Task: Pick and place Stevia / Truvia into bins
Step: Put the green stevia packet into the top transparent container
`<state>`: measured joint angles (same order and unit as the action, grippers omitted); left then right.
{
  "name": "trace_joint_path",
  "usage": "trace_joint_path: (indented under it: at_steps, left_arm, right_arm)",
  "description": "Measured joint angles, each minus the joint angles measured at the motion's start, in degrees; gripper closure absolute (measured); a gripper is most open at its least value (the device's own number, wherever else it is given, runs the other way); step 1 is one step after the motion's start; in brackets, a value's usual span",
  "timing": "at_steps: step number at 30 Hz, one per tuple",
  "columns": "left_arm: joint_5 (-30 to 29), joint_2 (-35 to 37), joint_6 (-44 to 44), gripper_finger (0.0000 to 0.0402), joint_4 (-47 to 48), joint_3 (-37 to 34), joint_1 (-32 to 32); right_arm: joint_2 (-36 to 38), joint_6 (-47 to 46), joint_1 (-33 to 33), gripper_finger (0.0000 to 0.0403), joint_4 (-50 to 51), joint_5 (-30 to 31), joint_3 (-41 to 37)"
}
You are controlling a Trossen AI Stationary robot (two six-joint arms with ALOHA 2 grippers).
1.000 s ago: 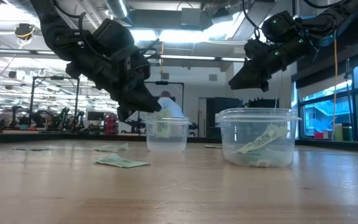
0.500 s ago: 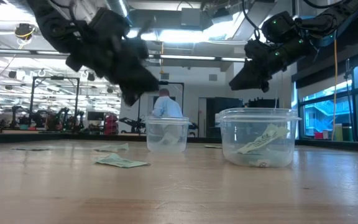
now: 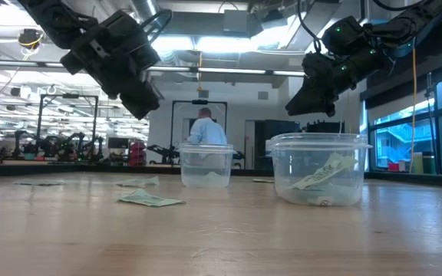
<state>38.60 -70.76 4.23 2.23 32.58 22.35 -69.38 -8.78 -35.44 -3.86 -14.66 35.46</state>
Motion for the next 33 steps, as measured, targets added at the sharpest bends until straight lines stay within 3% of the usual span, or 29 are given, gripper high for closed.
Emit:
trace_joint_path:
  at_steps: [7, 11, 18, 33]
  left_arm:
    - [-0.08, -0.36, -0.37, 0.0239, 1.49, 0.14, 2.29]
    - [-0.36, -3.51, 0.43, 0.0237, 5.12, 3.80, 3.71]
    - [-0.47, -12.21, 9.40, 0.0247, 16.80, 9.94, 4.02]
    - [-0.49, -19.38, 20.29, 0.0249, 8.72, 10.25, 3.58]
  right_arm:
    - [0.00, -1.32, -0.01, 0.0286, -0.10, 0.00, 0.00]
    - [0.00, -1.34, -0.02, 0.0286, -0.13, 0.00, 0.00]
    - [0.00, -1.33, -0.02, 0.0286, -0.15, 0.00, 0.00]
    - [0.00, -1.29, -0.02, 0.0286, -0.13, 0.01, 0.00]
